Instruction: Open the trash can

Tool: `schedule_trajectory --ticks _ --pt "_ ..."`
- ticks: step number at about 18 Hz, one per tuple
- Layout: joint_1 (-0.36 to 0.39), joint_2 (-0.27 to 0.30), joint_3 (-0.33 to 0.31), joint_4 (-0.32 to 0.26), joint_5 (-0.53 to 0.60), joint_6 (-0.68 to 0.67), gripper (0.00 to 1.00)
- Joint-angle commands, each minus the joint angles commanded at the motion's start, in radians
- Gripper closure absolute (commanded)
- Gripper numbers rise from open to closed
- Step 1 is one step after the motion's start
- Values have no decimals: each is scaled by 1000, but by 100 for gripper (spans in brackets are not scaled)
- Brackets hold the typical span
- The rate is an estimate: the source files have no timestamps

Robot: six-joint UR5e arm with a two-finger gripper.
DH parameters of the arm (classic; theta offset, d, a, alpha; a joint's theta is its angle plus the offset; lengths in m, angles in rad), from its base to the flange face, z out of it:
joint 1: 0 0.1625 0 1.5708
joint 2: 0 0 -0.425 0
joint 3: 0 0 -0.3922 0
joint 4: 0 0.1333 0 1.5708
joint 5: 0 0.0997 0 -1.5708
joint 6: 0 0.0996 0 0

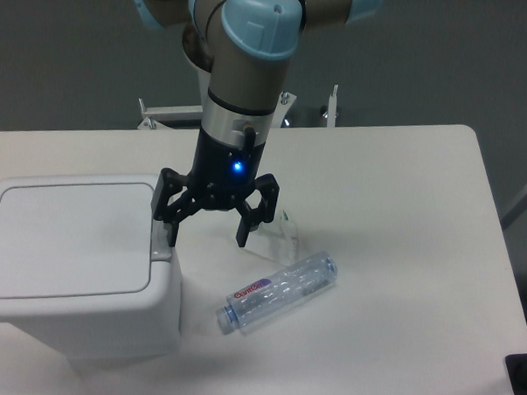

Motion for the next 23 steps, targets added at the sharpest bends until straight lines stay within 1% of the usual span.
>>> schedule_trajectory --ticks 7,9,12,13,14,15,18,19,21,22,23 --pt "-2 -3 5 8 -5 0 0" --pt "0 2 44 8 -18 6 0" --pt "43 -8 156 17 -17 86 0" --pt "66 -8 172 23 -12 112 0" --pt "95 -8 176 12 -9 156 0" --pt "124 -5 176 5 4 213 0" --pt "146 3 158 -5 112 261 0" --pt "147 3 153 -38 173 296 0" --pt "149 5 137 -99 241 409 0" --pt "149 8 121 -118 262 466 0" --pt "149 17 92 -121 282 524 0"
